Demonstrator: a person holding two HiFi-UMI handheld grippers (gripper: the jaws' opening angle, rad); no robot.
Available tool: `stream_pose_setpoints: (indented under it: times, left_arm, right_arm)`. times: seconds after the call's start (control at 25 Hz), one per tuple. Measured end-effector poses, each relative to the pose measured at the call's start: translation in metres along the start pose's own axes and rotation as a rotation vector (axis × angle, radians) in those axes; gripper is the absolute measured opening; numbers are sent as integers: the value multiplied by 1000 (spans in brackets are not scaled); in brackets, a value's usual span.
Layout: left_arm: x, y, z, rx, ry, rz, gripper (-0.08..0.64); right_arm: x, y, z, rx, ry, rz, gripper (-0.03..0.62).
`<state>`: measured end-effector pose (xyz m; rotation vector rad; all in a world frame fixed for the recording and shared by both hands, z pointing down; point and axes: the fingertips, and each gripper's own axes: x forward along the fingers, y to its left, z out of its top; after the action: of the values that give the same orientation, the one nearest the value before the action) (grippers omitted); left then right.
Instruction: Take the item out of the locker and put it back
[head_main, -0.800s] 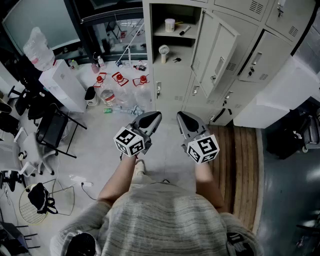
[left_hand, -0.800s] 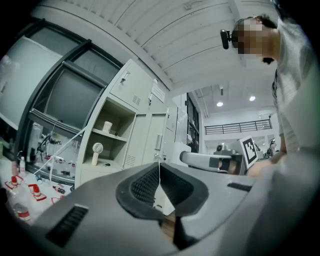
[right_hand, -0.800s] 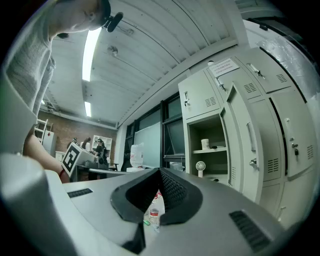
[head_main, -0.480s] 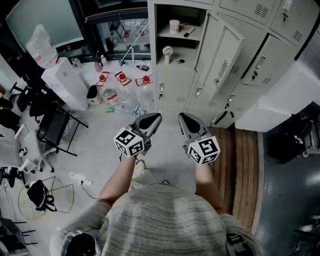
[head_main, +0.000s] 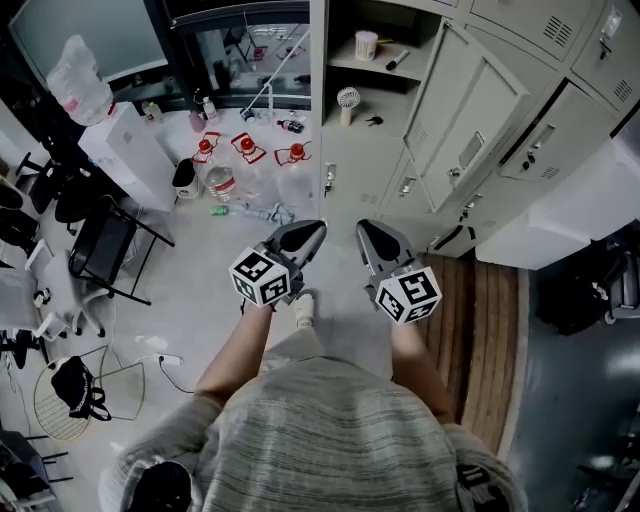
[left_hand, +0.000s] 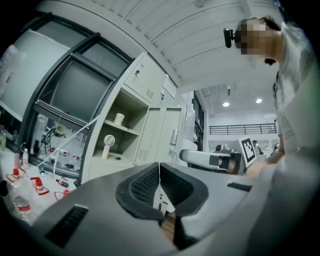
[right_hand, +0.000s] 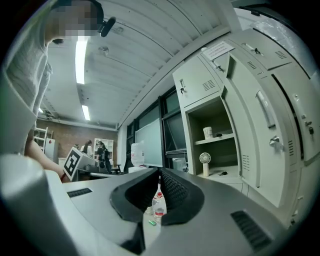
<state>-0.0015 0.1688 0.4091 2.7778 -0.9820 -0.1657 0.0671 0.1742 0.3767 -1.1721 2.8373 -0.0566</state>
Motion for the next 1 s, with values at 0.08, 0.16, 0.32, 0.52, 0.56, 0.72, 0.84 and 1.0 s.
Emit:
stream_pose_setpoints:
  times: [0.08, 0.16, 0.32, 0.52, 0.56, 0.72, 0.84, 1.0]
  left_arm:
    - [15, 21, 3, 8, -9, 2, 9]
    - [31, 45, 6, 11, -11, 2, 9]
    - [66, 88, 15, -13, -15, -15, 9]
    - [104, 136, 20, -38, 8, -53, 9]
    - [111, 145, 21, -36, 12, -62, 9]
    - [132, 178, 21, -29, 24, -83, 9]
    - [142, 197, 22, -16, 31, -97, 9]
    - [152, 214, 18, -24, 45, -107, 9]
  right_arm:
    - [18, -14, -3, -3, 9, -4, 28]
    - [40, -30, -7, -4, 19, -14, 28]
    - [83, -68, -5, -3, 40, -51, 28]
    - [136, -110, -8, 22, 62, -89, 40]
    - [146, -119, -9, 29, 62, -97, 68]
    - [183, -147, -20, 38, 59, -130, 141]
    - [205, -164, -26, 32, 63, -159, 169]
    - [226, -185, -34, 23, 91, -197, 212]
